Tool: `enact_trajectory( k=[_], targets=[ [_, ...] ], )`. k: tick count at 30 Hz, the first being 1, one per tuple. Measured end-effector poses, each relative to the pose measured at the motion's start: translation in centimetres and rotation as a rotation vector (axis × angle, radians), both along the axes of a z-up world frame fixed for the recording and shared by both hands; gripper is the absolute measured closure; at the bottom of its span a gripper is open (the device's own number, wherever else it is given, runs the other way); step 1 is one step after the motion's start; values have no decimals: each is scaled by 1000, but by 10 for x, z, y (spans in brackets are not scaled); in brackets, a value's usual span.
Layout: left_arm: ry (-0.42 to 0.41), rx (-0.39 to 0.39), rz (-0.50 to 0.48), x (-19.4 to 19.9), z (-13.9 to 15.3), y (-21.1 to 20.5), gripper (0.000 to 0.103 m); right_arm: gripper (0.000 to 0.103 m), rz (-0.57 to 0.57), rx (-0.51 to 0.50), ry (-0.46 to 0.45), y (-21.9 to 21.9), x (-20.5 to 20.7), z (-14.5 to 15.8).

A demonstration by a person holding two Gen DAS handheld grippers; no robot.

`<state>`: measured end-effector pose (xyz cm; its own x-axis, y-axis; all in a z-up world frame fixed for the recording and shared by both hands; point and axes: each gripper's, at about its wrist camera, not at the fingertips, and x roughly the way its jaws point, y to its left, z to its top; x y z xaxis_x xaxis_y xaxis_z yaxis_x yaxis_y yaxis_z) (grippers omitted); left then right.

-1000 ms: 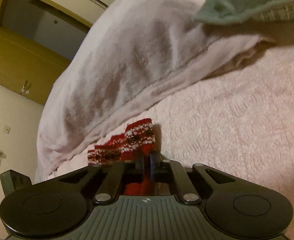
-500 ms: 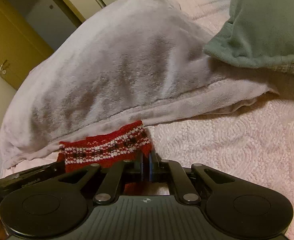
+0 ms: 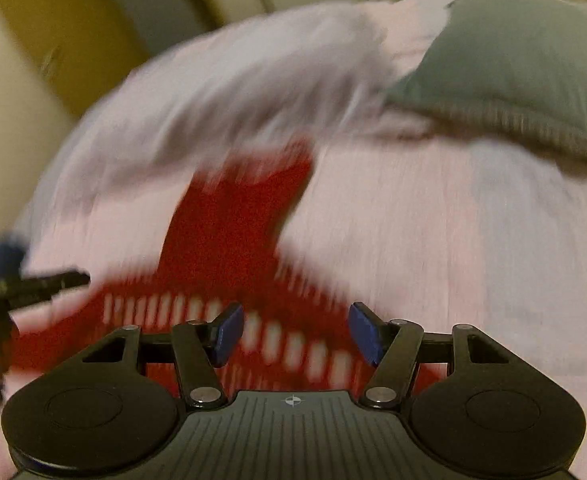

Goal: Fold clothes

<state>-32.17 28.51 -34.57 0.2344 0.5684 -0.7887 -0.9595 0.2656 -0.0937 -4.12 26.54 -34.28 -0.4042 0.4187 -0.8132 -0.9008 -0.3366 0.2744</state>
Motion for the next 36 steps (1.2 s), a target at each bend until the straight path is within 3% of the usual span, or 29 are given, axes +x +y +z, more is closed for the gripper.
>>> enact_trajectory(
  k=[6,8,11,14,17,20,23,25,28,36],
  targets=[
    [141,-104,-20,-12,-20,-149,75,41,116,38,-248,-167,-26,-15],
    [181,-127,-19,-24,-25,-182,73,41,98,-24,-289,-215,-25,-28],
    [217,-165,-28,-48,-26,-225,72,41,9,-217,-351,-275,-13,-52],
    [192,-194,-33,-75,-11,-247,72,40,-201,-341,-328,-313,4,-51],
    [130,-194,-12,-101,4,-252,69,40,-317,-303,-301,-329,0,-30],
    [65,-226,3,-121,-1,-251,65,40,-390,-249,-218,-336,-10,-19],
    [139,-338,-67,-124,-19,-256,65,40,-432,-423,-289,-344,-16,-49],
    [143,-374,-68,-130,-14,-260,65,40,-498,-507,-312,-359,-14,-53],
    [141,-406,-27,-136,14,-260,68,40,-559,-480,-247,-376,-11,-19],
    [111,-235,19,-100,115,-257,58,40,-445,-291,-179,-340,-35,81]
  ],
)
